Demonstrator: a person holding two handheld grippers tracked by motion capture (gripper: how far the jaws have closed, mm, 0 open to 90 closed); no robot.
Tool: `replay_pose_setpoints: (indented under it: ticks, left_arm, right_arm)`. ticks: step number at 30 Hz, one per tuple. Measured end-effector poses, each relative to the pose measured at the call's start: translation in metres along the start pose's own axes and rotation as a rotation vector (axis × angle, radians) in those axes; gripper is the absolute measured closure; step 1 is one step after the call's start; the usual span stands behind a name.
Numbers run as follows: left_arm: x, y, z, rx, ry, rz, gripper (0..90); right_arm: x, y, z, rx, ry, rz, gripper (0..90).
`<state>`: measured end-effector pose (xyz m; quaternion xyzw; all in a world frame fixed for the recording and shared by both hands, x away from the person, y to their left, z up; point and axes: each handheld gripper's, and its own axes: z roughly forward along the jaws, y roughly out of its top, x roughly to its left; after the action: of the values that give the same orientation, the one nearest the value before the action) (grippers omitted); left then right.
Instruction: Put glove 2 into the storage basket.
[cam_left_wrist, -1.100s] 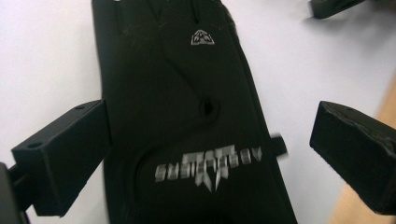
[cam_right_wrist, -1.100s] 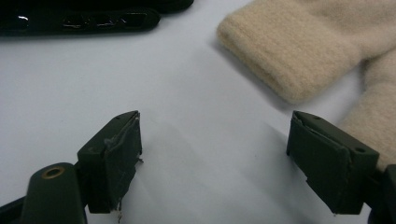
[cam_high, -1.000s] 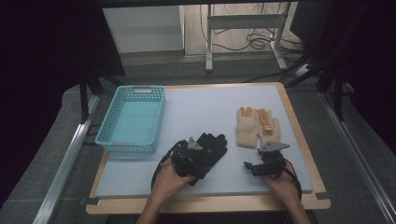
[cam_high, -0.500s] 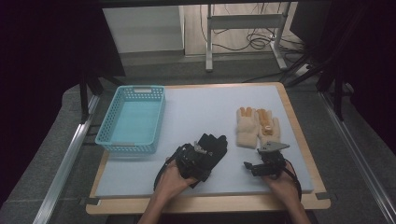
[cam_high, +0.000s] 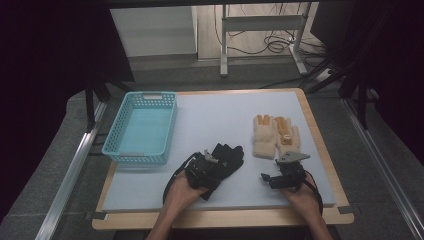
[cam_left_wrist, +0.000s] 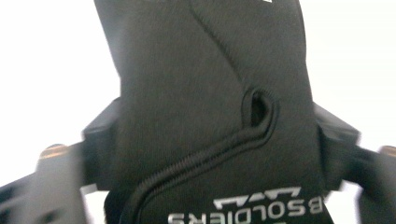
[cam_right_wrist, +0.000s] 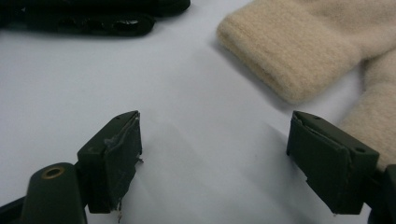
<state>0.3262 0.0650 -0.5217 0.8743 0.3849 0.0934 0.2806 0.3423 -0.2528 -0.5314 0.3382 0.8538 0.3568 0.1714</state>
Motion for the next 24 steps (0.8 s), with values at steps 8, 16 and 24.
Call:
replay_pose_setpoints:
  ticks: [8, 16, 24]
  left_arm:
    - [0.007, -0.001, -0.005, -0.027, 0.0, -0.018, 62.4]
    - [0.017, 0.014, -0.022, -0.075, -0.012, -0.038, 64.1]
    - [0.037, 0.037, -0.047, -0.093, 0.039, -0.057, 62.3]
  right_arm:
    - [0.0, 0.0, 0.0, 0.0, 0.0, 0.001, 17.7]
    - [0.0, 0.0, 0.0, 0.0, 0.001, 0.002, 17.7]
    - [0.0, 0.0, 0.0, 0.0, 0.001, 0.002, 17.7]
